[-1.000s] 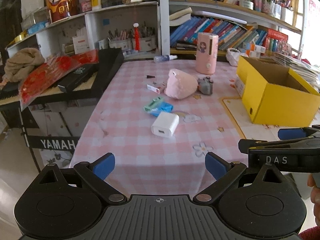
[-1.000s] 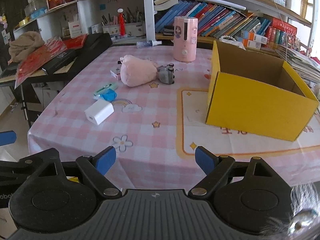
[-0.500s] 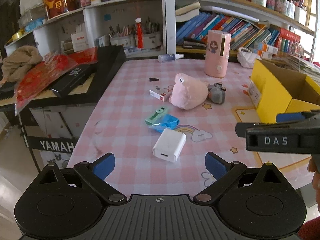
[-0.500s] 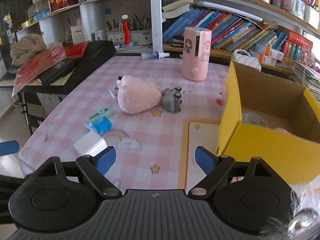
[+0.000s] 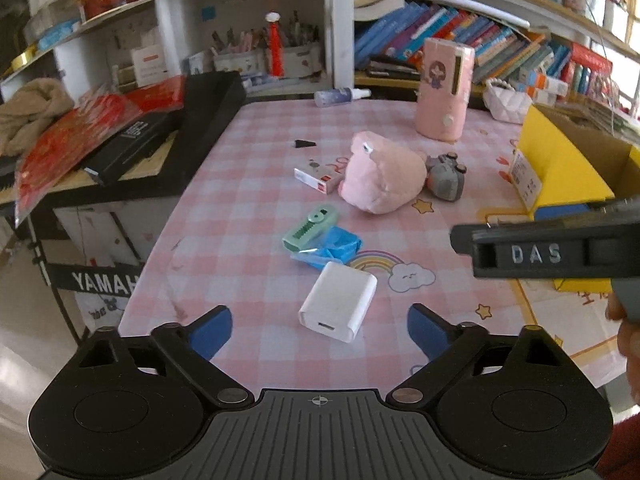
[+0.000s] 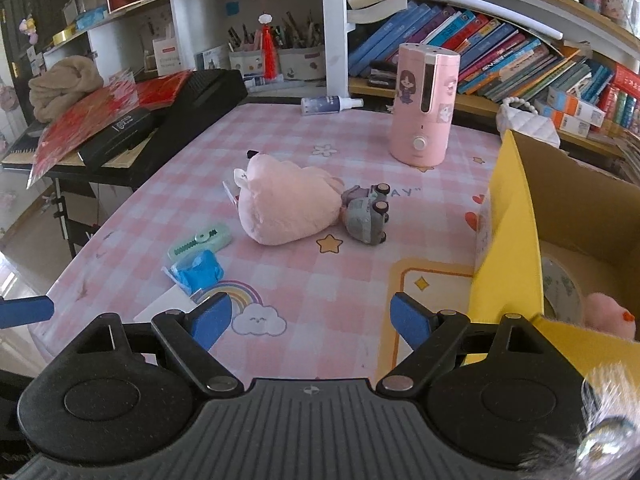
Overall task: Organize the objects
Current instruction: 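Grasp the white charger with the left tool while the right tool grasps the grey toy truck, then lift the white charger with the left tool while the right tool lifts the grey truck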
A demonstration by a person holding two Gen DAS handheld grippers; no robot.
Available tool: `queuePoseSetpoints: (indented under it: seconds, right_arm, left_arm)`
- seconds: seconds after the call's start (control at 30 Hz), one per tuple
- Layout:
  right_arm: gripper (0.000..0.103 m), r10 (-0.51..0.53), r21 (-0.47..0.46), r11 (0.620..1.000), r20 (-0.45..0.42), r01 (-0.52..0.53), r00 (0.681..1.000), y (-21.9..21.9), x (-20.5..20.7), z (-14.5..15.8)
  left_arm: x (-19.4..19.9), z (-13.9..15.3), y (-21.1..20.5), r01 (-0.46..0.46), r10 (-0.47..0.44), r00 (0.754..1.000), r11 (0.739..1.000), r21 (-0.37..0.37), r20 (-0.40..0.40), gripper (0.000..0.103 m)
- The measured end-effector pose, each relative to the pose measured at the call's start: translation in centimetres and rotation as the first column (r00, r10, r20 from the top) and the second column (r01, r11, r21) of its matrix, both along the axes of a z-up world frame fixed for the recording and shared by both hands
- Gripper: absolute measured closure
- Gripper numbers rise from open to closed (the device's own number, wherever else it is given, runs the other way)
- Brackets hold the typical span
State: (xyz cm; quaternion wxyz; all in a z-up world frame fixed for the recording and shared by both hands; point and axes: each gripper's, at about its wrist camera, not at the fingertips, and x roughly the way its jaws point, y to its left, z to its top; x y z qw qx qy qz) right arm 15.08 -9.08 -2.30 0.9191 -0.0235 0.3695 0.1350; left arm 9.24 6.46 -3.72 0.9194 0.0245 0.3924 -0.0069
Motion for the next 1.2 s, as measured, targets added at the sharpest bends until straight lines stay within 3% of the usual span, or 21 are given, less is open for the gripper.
queuePoseSetpoints:
  seconds: [0.33, 0.67, 0.87, 1.03, 1.2]
  right_arm:
    - [0.017, 0.004, 0.014, 1.0, 0.011, -0.004, 1.0, -0.2, 2.6, -0.1]
    - [0.02, -0.065, 0.048, 0.997, 0.009, 0.065, 0.998, -0.7, 7.0, -0.1]
    - [0.021, -0.12, 0.045, 0.992, -0.01, 0.12, 0.993, -0.9, 9.9, -0.9]
    - [0.039, -0.215, 0.0, 0.977, -0.048, 0.215, 0.975, -1.1, 12.1, -2.3]
    - [0.048, -0.197, -0.053, 0.98, -0.08, 0.193, 0.977, -0.2, 14.3, -3.8]
  left_arm:
    - [3.2, -1.2, -0.4, 0.028, -0.029, 0.997, 1.0, -0.014, -0.067, 0.033]
    - [6.7, -3.7, 0.3, 0.028, -0.034, 0.983, 0.999, -0.036, -0.178, 0.053]
    - [7.2, -3.8, 0.6, 0.026, -0.037, 0.981, 0.998, -0.061, -0.189, 0.06]
    - [7.2, -2.7, 1.2, 0.011, -0.025, 0.989, 0.996, -0.093, -0.148, 0.062]
    - [7.1, -2.1, 1.4, 0.017, -0.029, 0.992, 0.995, -0.097, -0.123, 0.062]
